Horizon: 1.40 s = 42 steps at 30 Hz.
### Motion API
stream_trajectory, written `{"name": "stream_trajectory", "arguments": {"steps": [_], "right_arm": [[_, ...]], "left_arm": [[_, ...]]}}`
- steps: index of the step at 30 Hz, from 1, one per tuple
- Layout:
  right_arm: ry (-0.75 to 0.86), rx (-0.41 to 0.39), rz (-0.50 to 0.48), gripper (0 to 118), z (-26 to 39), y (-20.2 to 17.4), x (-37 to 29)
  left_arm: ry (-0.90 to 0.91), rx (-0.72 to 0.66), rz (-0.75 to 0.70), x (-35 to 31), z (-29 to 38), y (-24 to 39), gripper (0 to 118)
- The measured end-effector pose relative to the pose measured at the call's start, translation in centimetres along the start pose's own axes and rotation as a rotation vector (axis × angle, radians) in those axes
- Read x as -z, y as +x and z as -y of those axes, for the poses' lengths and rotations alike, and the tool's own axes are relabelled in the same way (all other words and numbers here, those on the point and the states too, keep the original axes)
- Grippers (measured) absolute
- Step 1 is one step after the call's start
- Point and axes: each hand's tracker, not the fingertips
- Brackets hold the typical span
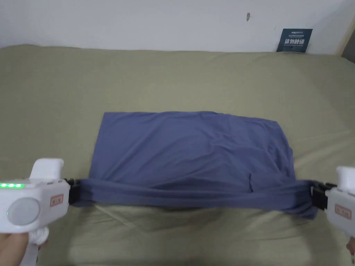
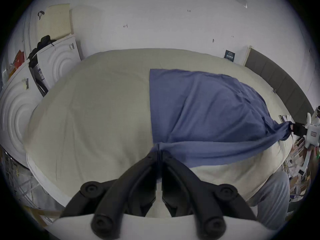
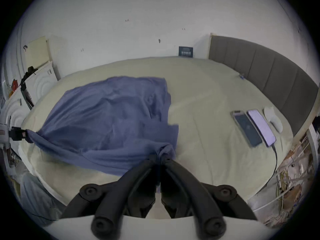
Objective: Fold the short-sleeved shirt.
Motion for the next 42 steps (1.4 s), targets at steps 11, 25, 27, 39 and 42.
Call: {"name": "stream_trajectory", "arguments": {"steps": [11,25,27,39,42], "right_arm": [[-0.061,-0.059,0.038,4,-7.3,-1.2,8.3],[-0.216,-0.018,0.038,68,-8.9,-0.8,16.7],[-0.193,0.013,0.034,118,-7.9,-0.3,15.4],[-0.021,0.078,0.009,0,-1.1,1.0,4.5],[-0.047,0.031,0.027,0,0.5,0.4,4.3]], "left_arm": [[-0.031,0.005,-0.032,7.8,-8.2,1.4,5],[-0.112,0.002,-0.026,15.0,-9.7,1.4,95],[-0.057,-0.017,-0.021,13.6,-8.8,1.2,115],[-0.084,-0.047,0.012,7.6,-3.5,0.6,0],[-0.071,-0.037,-0.011,6.9,-3.1,1.7,2]]}}
